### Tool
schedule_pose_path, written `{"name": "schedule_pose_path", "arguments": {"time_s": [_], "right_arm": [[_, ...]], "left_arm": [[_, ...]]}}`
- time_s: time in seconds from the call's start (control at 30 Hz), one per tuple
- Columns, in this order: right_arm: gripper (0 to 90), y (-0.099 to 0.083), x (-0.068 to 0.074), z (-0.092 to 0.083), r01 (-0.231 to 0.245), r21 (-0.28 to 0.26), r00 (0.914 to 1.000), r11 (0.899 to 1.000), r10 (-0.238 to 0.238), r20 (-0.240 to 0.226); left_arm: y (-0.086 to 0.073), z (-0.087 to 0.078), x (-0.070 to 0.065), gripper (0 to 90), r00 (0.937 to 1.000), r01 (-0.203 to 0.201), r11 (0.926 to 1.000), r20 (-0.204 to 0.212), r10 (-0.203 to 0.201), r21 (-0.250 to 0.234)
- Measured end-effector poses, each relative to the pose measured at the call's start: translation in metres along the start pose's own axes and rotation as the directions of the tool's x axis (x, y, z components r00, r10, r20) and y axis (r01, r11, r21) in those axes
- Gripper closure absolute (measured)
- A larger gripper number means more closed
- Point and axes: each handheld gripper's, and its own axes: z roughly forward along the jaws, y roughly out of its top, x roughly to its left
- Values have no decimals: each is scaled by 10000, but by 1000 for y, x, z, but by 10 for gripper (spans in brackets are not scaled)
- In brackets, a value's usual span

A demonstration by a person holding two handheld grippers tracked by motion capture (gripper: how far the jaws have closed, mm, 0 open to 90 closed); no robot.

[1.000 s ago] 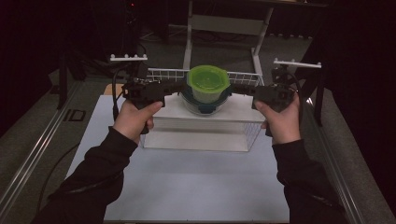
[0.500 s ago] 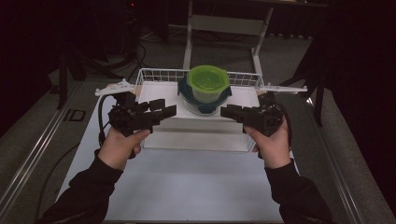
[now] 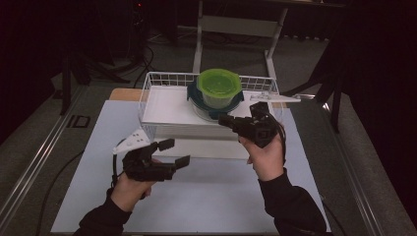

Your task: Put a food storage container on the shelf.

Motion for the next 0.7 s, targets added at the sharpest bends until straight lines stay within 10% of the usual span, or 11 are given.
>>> {"name": "schedule_pose_path", "arguments": {"time_s": [0.2, 0.7], "right_arm": [[899, 8, -3, 8, -208, -239, 9996, 9995, 213, 202], [899, 18, -25, 25, -769, -395, 9933, 9963, 800, 835]], "left_arm": [[-36, 13, -4, 4, 9984, -569, 9981, 7, 569, 248], [-59, 22, -7, 4, 9938, -965, 9948, -527, 982, 330]]}}
